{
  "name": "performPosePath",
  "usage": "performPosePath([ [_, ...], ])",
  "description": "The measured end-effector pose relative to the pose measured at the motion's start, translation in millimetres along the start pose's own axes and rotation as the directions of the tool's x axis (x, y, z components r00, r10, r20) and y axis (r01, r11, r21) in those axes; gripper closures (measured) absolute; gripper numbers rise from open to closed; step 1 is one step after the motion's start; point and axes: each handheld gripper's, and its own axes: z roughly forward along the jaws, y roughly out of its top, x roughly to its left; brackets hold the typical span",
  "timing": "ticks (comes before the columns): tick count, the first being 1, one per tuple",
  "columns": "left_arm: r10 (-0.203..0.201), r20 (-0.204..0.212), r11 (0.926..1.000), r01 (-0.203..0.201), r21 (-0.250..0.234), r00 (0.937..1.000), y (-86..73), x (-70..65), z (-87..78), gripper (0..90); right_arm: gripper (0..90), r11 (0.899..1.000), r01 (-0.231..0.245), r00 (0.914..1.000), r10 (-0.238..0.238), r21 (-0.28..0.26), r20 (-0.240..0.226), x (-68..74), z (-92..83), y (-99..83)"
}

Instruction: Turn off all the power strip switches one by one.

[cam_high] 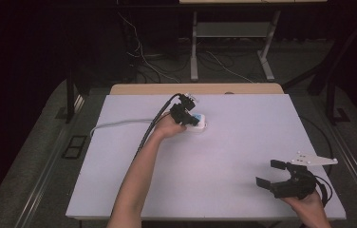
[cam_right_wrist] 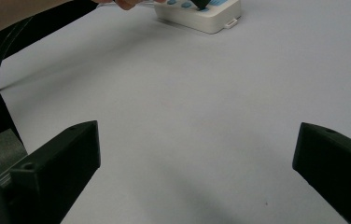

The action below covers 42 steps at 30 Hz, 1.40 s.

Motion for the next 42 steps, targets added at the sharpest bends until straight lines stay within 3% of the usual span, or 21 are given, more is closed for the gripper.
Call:
performPosePath([
  [3, -0.036, 0.028, 0.9993, 0.036, -0.002, 0.999, -0.5, 4.3, 0.0, 89.7, 0.6, 1.0, 0.0, 1.0, 0.0, 0.001, 0.001, 0.0, -0.5, -0.2],
  [8, -0.054, 0.057, 0.9979, 0.056, -0.032, 0.9969, -5.4, 8.7, 0.6, 89.9, 0.6, 1.0, 0.002, 1.0, -0.002, 0.002, 0.0, -0.2, -0.5, -0.8],
  [14, -0.015, 0.022, 0.9997, 0.016, -0.018, 0.9996, -3.8, 4.1, 0.9, 90.0, 0.6, 1.0, 0.001, 1.0, -0.001, 0.004, 0.0, 0.1, 0.5, -0.7],
  [22, -0.017, 0.002, 0.9997, 0.017, -0.018, 0.9999, -2.9, 0.8, 1.0, 89.8, 0.6, 1.0, 0.001, 1.0, -0.001, 0.003, 0.0, -0.3, 0.6, -0.8],
  [29, 0.008, -0.034, 1.0, -0.008, -0.004, 0.9994, -0.4, -4.7, 0.6, 89.6, 0.6, 1.0, 0.0, 1.0, 0.0, 0.002, 0.0, -0.5, 0.2, -0.9],
  [31, -0.002, -0.03, 0.9995, 0.001, -0.032, 0.9996, 0.7, -4.7, -3.3, 89.6, 0.6, 1.0, -0.001, 1.0, 0.001, 0.001, -0.001, -0.6, 0.1, -0.7],
  [33, 0.031, -0.056, 0.9995, -0.031, -0.005, 0.998, 0.8, -6.6, -3.5, 89.6, 0.6, 1.0, -0.003, 1.0, 0.003, 0.0, -0.001, -1.2, 0.0, -0.6],
  [42, 0.039, -0.072, 0.9989, -0.04, -0.023, 0.9967, 1.4, -8.7, -18.4, 89.5, 0.6, 1.0, -0.006, 1.0, 0.006, -0.003, -0.001, -1.1, -0.4, -0.5],
])
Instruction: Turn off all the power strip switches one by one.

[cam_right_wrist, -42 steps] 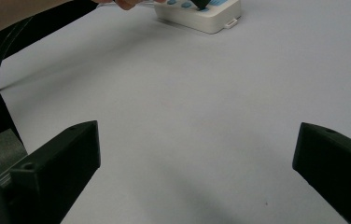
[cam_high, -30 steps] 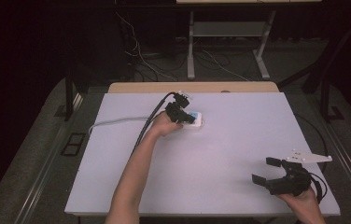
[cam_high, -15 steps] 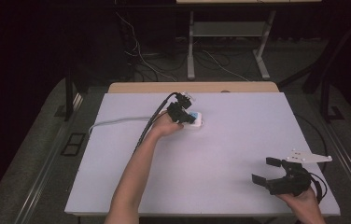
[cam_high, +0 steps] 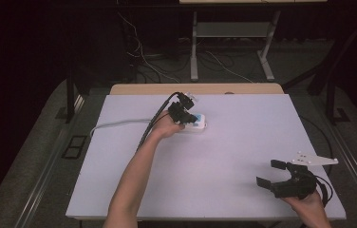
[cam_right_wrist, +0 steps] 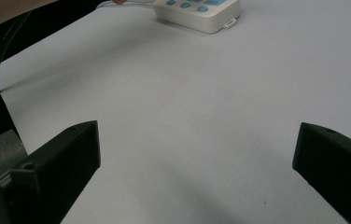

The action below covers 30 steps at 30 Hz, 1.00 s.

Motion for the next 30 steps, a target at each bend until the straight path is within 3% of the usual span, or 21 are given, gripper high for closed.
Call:
performPosePath([
  [8, -0.009, 0.019, 0.9984, 0.01, -0.057, 0.9998, -4.2, -3.3, -24.0, 89.1, 0.6, 1.0, 0.003, 1.0, -0.003, -0.001, 0.0, 0.5, -0.4, 0.2],
  [13, -0.014, 0.012, 0.9946, 0.015, -0.103, 0.9998, -14.1, -7.3, -44.2, 79.8, 0.6, 1.0, 0.003, 1.0, -0.003, -0.002, -0.003, 0.9, 0.1, 0.3],
  [17, -0.035, 0.024, 0.9869, 0.038, -0.157, 0.9991, -24.4, -11.0, -62.7, 67.3, 0.6, 1.0, 0.004, 1.0, -0.004, -0.003, -0.005, 2.0, 0.4, 0.5],
  [23, -0.064, 0.044, 0.9772, 0.072, -0.2, 0.9969, -40.7, -17.3, -86.8, 32.7, 0.6, 1.0, 0.005, 1.0, -0.005, -0.003, -0.007, 2.9, 1.6, 0.7],
  [27, -0.062, 0.043, 0.9755, 0.069, -0.209, 0.9972, -51.2, -23.4, -99.2, 17.9, 0.6, 1.0, 0.006, 0.9999, -0.006, -0.002, -0.011, 4.3, 2.5, 0.9],
  [30, -0.079, 0.022, 0.9812, 0.082, -0.175, 0.9966, -58.5, -29.2, -105.7, 5.7, 0.6, 1.0, 0.006, 0.9999, -0.006, 0.0, -0.009, 4.9, 2.6, 0.6],
])
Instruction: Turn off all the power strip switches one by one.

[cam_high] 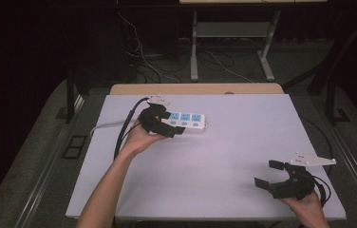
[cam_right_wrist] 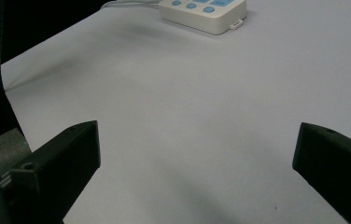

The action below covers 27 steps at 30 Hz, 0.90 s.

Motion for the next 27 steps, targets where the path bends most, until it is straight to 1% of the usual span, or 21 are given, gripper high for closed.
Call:
performPosePath([
  [1, -0.005, -0.006, 1.0, 0.005, 0.006, 1.0, -2.5, -2.2, -2.3, 0.4, 0.6, 1.0, -0.003, 1.0, 0.003, -0.001, 0.0, 0.1, -0.3, -0.3],
  [4, -0.006, 0.001, 1.0, 0.006, -0.001, 1.0, -12.3, -7.9, -11.2, 0.0, 0.6, 1.0, -0.006, 1.0, 0.006, -0.006, 0.002, 0.3, -1.8, -1.0],
  [7, -0.003, -0.009, 1.0, 0.003, -0.005, 1.0, -22.0, -13.6, -19.6, 0.0, 0.6, 1.0, -0.01, 0.9999, 0.01, -0.01, 0.001, 0.4, -3.1, -1.6],
  [10, -0.015, -0.013, 0.9991, 0.014, -0.039, 0.9998, -31.5, -18.7, -28.2, 0.0, 0.6, 1.0, -0.011, 0.9999, 0.011, -0.011, 0.001, 0.5, -3.6, -1.9],
  [15, 0.002, -0.02, 0.9976, -0.004, -0.069, 0.9998, -44.6, -32.7, -40.2, 0.0, 0.6, 1.0, -0.012, 0.9999, 0.012, -0.011, 0.001, 0.7, -3.3, -1.9],
  [18, 0.02, -0.027, 0.9969, -0.022, -0.075, 0.9994, -52.5, -41.3, -45.2, 0.0, 0.6, 1.0, -0.01, 0.9999, 0.01, -0.008, 0.003, 0.7, -2.2, -2.0],
  [22, 0.019, -0.023, 0.9953, -0.021, -0.094, 0.9996, -68.4, -48.6, -51.0, 0.0, 0.6, 1.0, -0.01, 1.0, 0.01, -0.004, 0.0, 1.6, -2.1, -2.1],
  [23, 0.015, -0.026, 0.9948, -0.018, -0.1, 0.9995, -73.8, -49.8, -51.8, 0.0, 0.6, 1.0, -0.01, 1.0, 0.01, -0.002, -0.001, 1.8, -2.1, -2.2],
  [25, -0.006, -0.018, 0.9934, 0.004, -0.115, 0.9998, -85.0, -51.5, -53.5, 0.0, 0.6, 1.0, -0.011, 0.9999, 0.011, -0.001, -0.002, 2.2, -1.8, -2.3],
  [27, -0.019, -0.01, 0.9922, 0.018, -0.123, 0.9998, -95.1, -53.6, -54.9, 0.0, 0.6, 1.0, -0.009, 1.0, 0.009, -0.001, -0.003, 2.5, -1.3, -2.4],
])
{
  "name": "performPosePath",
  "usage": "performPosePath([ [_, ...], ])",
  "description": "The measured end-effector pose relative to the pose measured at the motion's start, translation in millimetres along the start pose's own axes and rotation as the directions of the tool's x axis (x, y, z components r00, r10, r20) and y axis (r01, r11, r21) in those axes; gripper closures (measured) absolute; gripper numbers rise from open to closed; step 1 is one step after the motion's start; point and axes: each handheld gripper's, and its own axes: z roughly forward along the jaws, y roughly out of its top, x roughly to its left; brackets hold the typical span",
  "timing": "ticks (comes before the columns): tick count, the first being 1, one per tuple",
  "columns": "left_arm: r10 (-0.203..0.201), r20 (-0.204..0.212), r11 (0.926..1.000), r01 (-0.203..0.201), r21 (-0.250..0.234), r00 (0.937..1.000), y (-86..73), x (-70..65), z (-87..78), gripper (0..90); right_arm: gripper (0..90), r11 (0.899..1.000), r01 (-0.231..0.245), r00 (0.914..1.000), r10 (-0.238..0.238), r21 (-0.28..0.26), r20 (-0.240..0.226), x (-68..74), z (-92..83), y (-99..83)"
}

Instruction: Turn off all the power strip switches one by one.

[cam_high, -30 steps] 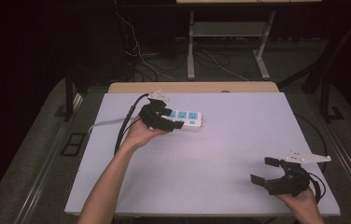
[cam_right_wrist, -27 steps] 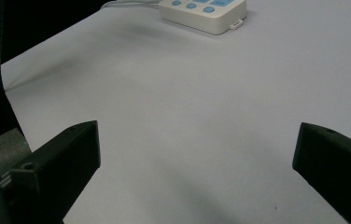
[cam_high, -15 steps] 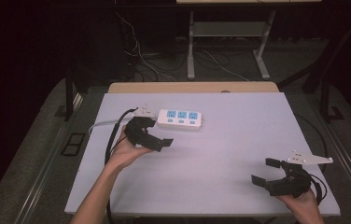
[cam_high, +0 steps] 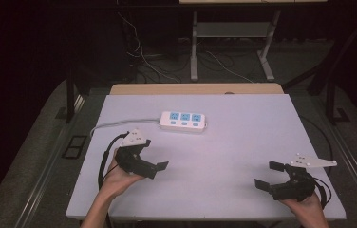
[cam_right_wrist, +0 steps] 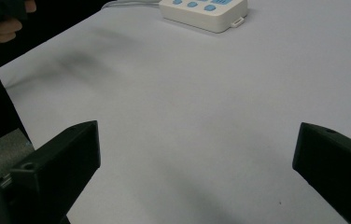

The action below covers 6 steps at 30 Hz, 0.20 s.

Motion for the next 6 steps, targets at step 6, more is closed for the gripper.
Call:
performPosePath([
  [6, -0.045, 0.026, 0.9975, 0.046, -0.054, 0.9987, -23.0, -1.7, -6.8, 0.0, 0.6, 1.0, 0.001, 1.0, -0.001, 0.006, -0.002, 0.4, 1.4, -0.3],
])
